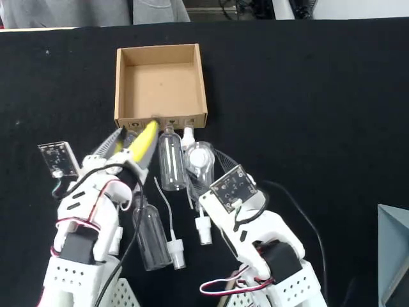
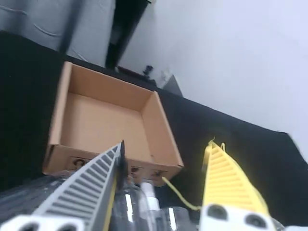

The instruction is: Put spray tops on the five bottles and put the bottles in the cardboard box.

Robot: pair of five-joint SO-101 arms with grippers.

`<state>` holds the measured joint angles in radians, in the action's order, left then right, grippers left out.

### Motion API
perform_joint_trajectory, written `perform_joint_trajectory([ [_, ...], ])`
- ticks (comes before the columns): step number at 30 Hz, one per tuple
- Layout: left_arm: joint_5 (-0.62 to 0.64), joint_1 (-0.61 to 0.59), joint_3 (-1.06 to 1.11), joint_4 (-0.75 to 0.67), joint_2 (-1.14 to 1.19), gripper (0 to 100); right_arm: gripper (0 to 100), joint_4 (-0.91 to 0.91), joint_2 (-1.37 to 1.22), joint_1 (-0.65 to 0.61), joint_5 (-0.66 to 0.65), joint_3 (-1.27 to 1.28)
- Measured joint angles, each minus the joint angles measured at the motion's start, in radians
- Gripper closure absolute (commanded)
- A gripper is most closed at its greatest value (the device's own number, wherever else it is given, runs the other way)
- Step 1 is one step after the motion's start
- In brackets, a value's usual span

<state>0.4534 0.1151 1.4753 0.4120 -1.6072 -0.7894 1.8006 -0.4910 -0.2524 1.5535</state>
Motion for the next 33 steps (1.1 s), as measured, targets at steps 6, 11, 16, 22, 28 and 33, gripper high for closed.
perform_joint_trajectory([
  [6,-0.114,-0.075,0.0,0.0,0.0,75,96.6,-0.002,0.0,0.028,0.0,0.0],
  [11,-0.158,-0.13,0.0,0.0,0.0,75,96.6,-0.003,0.0,0.028,0.0,0.0],
  [16,-0.186,-0.181,0.052,0.0,0.0,75,96.6,-0.003,0.0,0.028,0.0,0.0],
  [22,-0.186,-0.253,0.135,0.0,0.0,75,96.6,-0.003,0.0,0.028,0.0,0.0],
  [28,-0.186,-0.319,0.164,0.0,0.0,75,96.6,-0.003,0.0,0.028,0.0,0.0],
  [33,-0.186,-0.321,0.201,0.0,-0.005,75,96.6,-0.003,0.0,0.071,0.0,0.0],
])
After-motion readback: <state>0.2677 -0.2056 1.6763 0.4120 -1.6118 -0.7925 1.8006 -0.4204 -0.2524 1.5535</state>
